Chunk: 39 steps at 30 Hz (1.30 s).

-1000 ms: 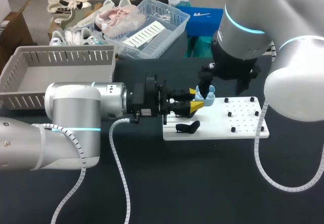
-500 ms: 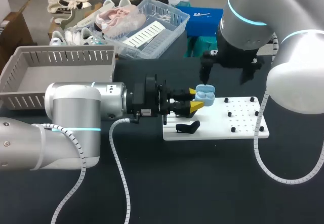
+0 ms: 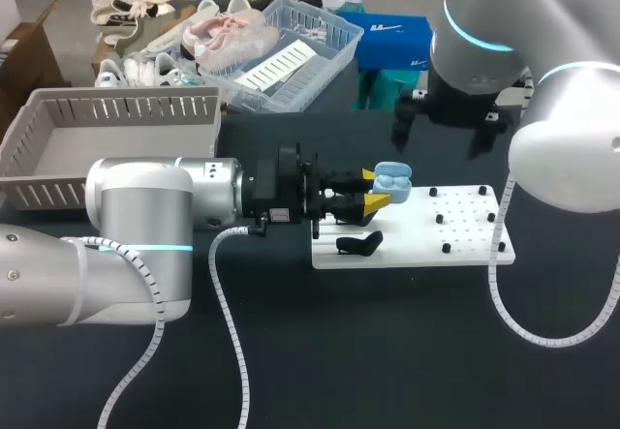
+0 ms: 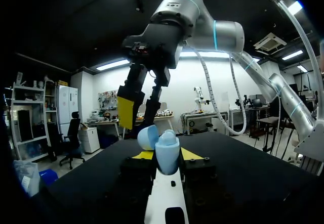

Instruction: Pick up each earbud case from the left stands, insert the matching earbuds, close the lid, and place the case in the box.

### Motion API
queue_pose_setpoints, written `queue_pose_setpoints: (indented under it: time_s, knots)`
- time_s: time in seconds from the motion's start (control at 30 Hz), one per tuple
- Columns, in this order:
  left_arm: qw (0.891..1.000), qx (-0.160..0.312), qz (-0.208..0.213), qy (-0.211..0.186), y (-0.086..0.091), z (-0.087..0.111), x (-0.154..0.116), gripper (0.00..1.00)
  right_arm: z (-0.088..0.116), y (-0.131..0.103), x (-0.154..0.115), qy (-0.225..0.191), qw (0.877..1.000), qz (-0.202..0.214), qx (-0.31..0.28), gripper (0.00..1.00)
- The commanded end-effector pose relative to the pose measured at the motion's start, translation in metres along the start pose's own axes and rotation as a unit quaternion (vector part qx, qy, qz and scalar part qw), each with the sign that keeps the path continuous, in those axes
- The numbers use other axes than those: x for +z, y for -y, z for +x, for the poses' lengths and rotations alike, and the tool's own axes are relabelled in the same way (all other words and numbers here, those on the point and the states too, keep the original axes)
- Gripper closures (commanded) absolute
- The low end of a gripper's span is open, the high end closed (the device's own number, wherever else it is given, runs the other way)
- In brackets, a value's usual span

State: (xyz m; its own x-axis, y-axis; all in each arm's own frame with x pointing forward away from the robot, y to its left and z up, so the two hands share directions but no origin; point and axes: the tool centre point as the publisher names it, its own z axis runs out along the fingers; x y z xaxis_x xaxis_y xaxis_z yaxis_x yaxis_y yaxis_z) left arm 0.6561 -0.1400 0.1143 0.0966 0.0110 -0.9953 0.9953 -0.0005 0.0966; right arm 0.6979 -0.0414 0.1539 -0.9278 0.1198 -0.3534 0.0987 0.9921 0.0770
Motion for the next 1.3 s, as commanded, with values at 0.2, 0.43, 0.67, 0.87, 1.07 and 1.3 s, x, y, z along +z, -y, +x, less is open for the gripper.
queue_pose_setpoints:
  time_s: [0.2,0.43,0.67,0.87,1.07,1.3]
  knots:
    - [1.0,0.0,-0.001,0.0,0.0,0.0,0.0,1.0,0.002,-0.008,0.015,-0.031,0.999,0.011,-0.019,0.0]
    - [1.0,0.0,-0.001,0.0,0.0,0.0,0.0,1.0,0.015,-0.002,0.005,-0.032,0.999,0.02,-0.028,0.0]
    - [1.0,0.0,-0.001,0.0,0.0,0.0,0.0,1.0,0.025,-0.001,-0.003,-0.037,0.998,0.018,-0.042,0.0]
    - [1.0,0.0,-0.001,0.0,0.0,0.0,0.0,1.0,0.029,-0.003,-0.007,-0.036,0.998,0.015,-0.049,0.0]
    - [1.0,0.0,-0.001,0.0,0.0,0.0,0.0,1.0,0.025,0.004,-0.016,-0.008,0.999,0.01,-0.035,0.0]
    - [1.0,0.0,-0.001,0.0,0.0,0.0,0.0,1.0,0.023,0.013,-0.035,0.023,0.999,-0.014,-0.043,0.0]
